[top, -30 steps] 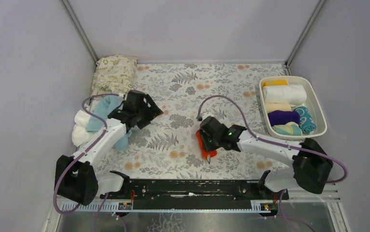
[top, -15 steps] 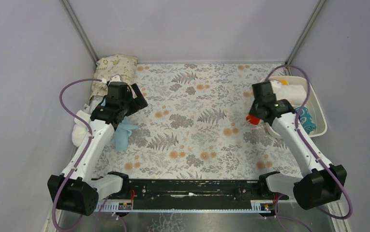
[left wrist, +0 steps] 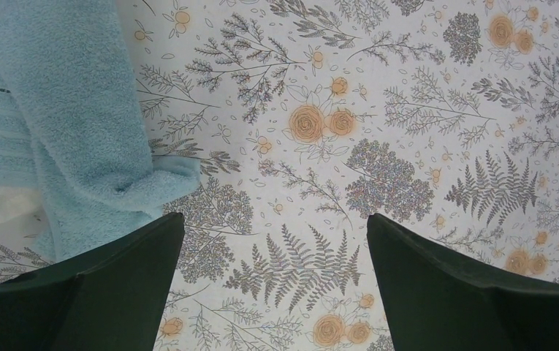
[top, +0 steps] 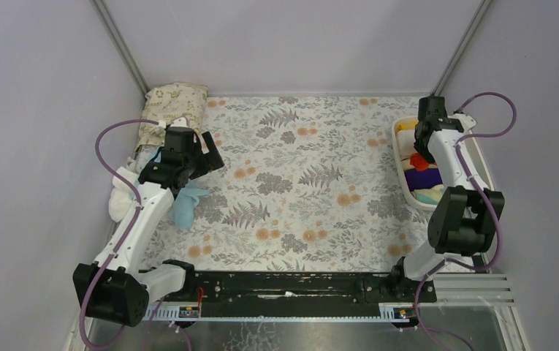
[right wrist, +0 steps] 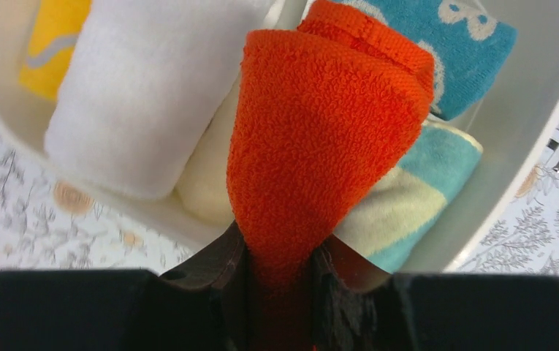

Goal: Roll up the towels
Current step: Place the towel in the bin.

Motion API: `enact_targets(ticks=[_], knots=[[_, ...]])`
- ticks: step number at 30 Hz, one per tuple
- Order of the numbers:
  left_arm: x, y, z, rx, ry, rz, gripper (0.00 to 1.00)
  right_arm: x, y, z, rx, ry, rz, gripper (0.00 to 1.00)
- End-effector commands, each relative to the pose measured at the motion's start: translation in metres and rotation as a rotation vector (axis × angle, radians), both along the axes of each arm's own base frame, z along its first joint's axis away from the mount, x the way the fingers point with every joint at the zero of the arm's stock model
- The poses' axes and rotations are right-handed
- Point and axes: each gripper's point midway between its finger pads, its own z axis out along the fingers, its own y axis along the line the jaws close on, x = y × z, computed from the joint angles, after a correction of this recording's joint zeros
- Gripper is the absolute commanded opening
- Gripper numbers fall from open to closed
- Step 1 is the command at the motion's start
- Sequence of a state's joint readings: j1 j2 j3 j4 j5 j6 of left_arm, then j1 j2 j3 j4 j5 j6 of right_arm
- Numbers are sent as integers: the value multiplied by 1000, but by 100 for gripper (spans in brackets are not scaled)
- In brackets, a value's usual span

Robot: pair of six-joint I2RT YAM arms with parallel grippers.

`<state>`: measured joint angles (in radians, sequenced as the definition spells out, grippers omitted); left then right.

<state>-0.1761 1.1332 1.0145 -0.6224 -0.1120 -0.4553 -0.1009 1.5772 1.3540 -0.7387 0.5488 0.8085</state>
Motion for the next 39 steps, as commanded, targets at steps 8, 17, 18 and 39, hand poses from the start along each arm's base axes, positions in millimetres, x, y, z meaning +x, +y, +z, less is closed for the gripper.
enact_targets(ticks=[8,17,18,39], knots=[[6,5,-4,32,-3,3,97,60,-31,-22,-26,-77,-159,0],[6,6,-5,38,0,7,97,85,-23,-60,71,-127,-168,0],[6,6,-6,37,0,7,98,87,-22,-62,82,-139,-167,0],[4,2,-4,19,-12,-11,99,72,7,-125,281,-245,-107,2]])
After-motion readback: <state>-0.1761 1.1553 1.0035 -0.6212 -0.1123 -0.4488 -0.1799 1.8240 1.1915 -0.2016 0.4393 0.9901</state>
